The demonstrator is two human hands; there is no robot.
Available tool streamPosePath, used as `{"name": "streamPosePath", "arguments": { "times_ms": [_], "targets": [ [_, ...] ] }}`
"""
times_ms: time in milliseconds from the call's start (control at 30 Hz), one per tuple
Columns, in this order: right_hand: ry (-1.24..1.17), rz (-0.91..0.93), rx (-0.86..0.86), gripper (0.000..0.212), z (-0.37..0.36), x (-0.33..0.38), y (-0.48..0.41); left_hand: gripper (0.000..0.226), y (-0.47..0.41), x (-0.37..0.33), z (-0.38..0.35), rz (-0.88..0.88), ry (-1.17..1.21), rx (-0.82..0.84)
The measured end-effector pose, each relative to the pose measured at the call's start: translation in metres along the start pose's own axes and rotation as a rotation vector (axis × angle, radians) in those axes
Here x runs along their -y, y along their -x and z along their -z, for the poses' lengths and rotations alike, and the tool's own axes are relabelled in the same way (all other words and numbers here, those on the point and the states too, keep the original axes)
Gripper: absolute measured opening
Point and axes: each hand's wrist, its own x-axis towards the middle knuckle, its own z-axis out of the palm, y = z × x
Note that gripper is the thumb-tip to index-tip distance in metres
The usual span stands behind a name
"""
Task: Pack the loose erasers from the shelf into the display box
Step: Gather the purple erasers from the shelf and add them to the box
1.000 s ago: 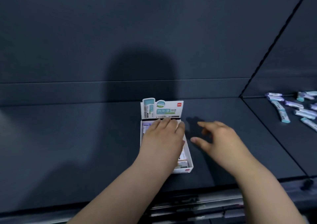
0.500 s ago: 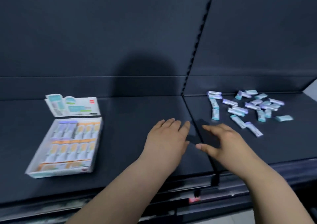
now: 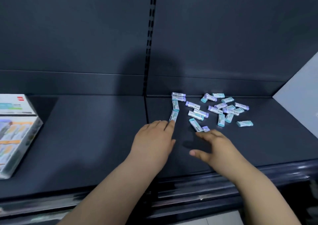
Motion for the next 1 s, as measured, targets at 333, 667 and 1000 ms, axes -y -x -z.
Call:
{"name": "streamPosePath", "arguments": {
  "times_ms": [333,667,1000],
  "targets": [
    [0.027,-0.178,-0.110,0.048,0.008,-0.041,-0.018,0.050,-0.028,0.013,-0.022,-0.063,-0.005,0.124],
    [-0.032,-0.155,-0.064,0.013,0.008,-0.085,-0.056,0.054,-0.068,-0.028,-0.040,0.035,0.024,0.225],
    [-0.200,0.143,-0.011,0.019,0.032,-0.117,-0.061,0.045,-0.113,-0.107,-0.075,0.209,0.373,0.326]
  ]
}}
